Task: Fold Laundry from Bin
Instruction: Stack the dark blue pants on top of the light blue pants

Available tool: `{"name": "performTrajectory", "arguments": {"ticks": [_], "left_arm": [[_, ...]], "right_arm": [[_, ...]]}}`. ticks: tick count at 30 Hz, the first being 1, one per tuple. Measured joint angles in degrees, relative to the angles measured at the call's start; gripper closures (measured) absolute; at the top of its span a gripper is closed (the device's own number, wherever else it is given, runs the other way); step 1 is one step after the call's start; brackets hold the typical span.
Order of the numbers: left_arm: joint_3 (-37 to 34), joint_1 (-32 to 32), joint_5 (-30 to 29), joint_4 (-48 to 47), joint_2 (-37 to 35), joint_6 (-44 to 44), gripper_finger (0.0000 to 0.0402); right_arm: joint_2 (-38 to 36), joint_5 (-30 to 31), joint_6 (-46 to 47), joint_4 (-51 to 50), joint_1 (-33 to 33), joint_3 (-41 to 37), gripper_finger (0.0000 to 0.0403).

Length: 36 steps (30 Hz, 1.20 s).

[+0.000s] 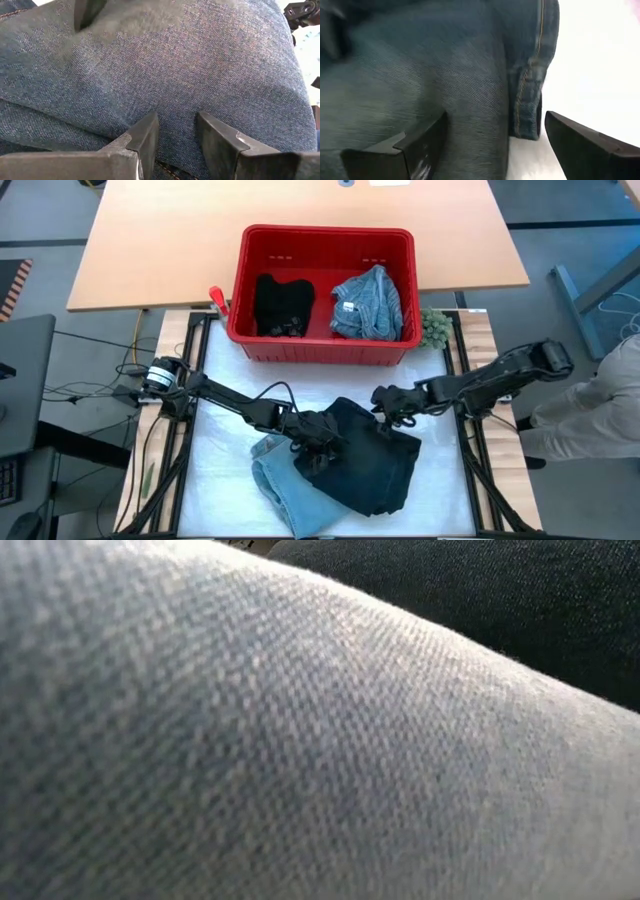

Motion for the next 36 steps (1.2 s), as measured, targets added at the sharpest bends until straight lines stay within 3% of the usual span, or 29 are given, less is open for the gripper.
{"name": "performTrajectory", "arguments": {"ticks": [9, 13, 16, 20, 22, 23, 30, 36], "left_arm": [[0.0, 0.0, -0.7, -0.7, 0.1, 0.1, 0.0272], [0.0, 0.0, -0.9, -1.9, 0.1, 0.1, 0.0272], [0.0, 0.0, -1.2, -2.3, 0.1, -0.2, 0.0272], [-0.2, 0.8, -3.5, -2.5, -1.3, 0.8, 0.0272], [-0.2, 1.8, -4.3, -3.4, -3.3, 2.1, 0.0272], [-0.3, 2.4, -4.8, -4.6, -4.7, 2.7, 0.0272], [-0.4, 5.6, -9.5, -9.1, -16.4, 5.0, 0.0272], [-4.4, 5.7, -12.6, -6.9, -25.0, 0.4, 0.0272]], "right_arm": [[12.6, -5.0, -1.1, 7.0, -1.3, 0.0, 0.0042], [17.0, -3.5, -1.0, 9.5, 0.8, 0.3, 0.0065], [18.8, -2.5, -0.6, 8.5, 1.7, 0.4, 0.0123], [18.6, -2.6, -0.5, 6.4, 1.9, 0.4, 0.0261], [16.8, -3.2, -0.9, 4.2, 1.8, 0.3, 0.0337], [15.5, -3.6, -1.2, 2.7, 1.9, 0.1, 0.0342], [0.5, -4.1, 1.2, -11.7, 1.4, -0.4, 0.0340], [-16.4, 1.8, 8.5, -16.3, 3.1, -0.4, 0.0340]]}}
